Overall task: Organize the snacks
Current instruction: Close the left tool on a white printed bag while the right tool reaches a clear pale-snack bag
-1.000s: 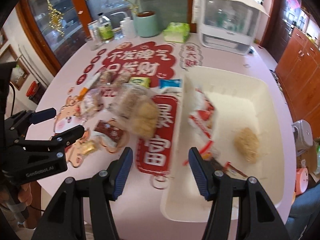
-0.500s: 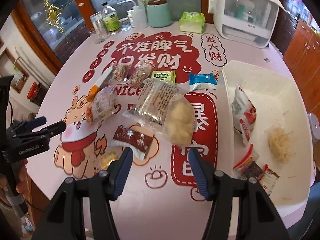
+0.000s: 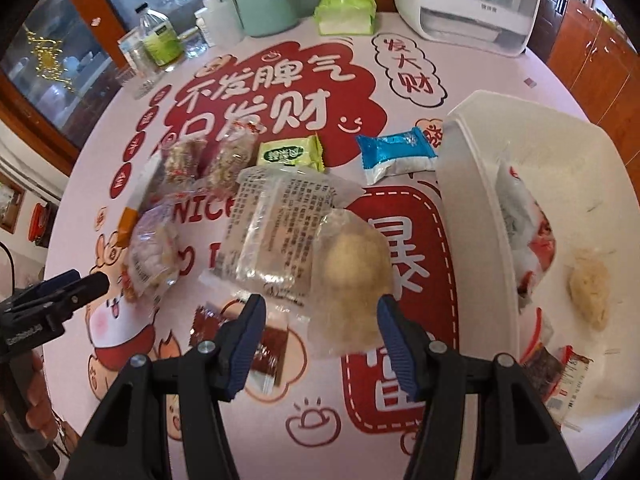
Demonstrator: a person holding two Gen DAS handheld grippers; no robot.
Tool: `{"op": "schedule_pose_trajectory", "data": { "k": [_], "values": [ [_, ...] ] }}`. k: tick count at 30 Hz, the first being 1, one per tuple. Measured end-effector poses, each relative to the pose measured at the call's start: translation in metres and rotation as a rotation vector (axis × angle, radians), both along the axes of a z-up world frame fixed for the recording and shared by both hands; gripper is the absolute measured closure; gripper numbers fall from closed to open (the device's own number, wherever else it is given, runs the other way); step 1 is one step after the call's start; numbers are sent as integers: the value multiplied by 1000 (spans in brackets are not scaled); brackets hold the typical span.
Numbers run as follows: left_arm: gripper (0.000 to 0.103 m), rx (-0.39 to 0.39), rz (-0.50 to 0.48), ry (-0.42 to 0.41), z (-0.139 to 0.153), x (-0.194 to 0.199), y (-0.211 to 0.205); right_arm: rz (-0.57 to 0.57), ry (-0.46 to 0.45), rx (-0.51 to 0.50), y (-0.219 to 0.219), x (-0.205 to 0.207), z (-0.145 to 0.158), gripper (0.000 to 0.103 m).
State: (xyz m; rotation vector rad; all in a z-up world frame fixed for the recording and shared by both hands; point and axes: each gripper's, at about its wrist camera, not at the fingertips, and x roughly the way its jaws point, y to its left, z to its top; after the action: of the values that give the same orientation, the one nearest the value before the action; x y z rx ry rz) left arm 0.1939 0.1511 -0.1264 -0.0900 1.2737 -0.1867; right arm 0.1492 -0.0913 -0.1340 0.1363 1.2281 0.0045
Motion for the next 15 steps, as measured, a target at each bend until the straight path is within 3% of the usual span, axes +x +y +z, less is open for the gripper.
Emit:
{"op": "schedule_pose_trajectory", "data": {
  "k": [3, 7, 15],
  "values": [
    [21, -20, -23, 25, -7, 12, -16, -5, 16, -4, -1, 4, -7, 45],
    [40, -32, -28, 99, -26, 27, -31, -11, 39, -9, -3, 9, -15, 45],
    [42, 44, 12, 116, -48, 45, -36, -26, 65, 27, -9, 17, -26, 45]
  ]
}}
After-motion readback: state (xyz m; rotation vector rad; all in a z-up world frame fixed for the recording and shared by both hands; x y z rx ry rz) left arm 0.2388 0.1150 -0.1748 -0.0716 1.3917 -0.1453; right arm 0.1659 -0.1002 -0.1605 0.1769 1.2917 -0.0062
